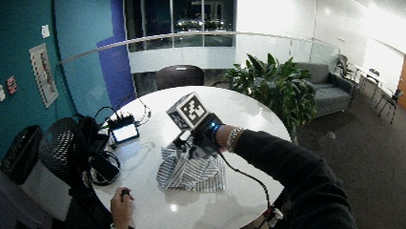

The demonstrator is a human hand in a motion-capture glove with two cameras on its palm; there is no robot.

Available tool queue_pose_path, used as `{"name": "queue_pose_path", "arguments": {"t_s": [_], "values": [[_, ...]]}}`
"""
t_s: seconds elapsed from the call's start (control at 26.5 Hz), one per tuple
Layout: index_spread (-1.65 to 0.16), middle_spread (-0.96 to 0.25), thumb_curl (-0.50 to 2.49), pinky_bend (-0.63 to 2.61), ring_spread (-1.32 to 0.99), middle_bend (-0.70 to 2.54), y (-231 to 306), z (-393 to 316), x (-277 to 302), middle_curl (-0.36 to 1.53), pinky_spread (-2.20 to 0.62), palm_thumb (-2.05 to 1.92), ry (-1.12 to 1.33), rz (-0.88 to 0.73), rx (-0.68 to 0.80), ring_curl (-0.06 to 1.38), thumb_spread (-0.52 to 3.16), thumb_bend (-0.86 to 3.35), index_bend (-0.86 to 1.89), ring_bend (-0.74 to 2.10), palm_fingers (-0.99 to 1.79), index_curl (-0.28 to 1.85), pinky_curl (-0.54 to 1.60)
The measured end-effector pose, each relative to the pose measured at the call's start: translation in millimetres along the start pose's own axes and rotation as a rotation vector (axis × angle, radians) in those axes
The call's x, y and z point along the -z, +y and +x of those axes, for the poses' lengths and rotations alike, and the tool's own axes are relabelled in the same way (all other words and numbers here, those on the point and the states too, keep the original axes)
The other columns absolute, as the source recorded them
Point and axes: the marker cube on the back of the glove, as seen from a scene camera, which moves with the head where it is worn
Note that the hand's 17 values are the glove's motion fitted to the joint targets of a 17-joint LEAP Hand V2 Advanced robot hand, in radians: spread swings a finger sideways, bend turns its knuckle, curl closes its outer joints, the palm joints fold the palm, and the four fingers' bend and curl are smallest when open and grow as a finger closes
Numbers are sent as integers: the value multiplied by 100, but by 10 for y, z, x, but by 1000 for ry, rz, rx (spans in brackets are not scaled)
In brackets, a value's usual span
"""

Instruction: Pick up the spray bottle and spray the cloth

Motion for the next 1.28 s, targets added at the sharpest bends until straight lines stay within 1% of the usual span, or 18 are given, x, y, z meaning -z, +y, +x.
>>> {"name": "queue_pose_path", "arguments": {"t_s": [0.23,0.45,0.68,0.83,0.91,0.98,1.06,1.28], "values": [[-24,-16,27,42,-11,64,34,-119,388,48,-28,55,-296,197,116,45,145,-1,45,72,143,57,39],[-25,-16,27,43,-11,64,89,-295,750,48,-28,55,-605,475,235,44,146,-1,45,72,143,57,39],[-24,-15,27,44,-11,65,-117,-529,965,49,-27,54,-952,869,317,45,146,-1,43,71,143,57,40],[-24,-15,25,44,-12,65,-264,-536,819,49,-26,52,-1145,1203,324,45,144,-2,42,72,141,57,40],[-24,-15,25,44,-12,65,-346,-531,668,48,-26,51,-1191,1333,292,45,144,-1,41,72,141,57,40],[-25,-15,24,44,-12,65,-439,-523,504,48,-26,51,-1208,1402,229,45,144,-1,41,72,141,57,40],[-25,-15,24,44,-12,64,-516,-527,373,48,-27,50,-1216,1435,181,44,144,-1,41,72,142,57,40],[-25,-15,23,44,-12,64,-702,-577,221,48,-27,49,-1208,1463,125,44,143,-1,40,72,142,57,39]]}}
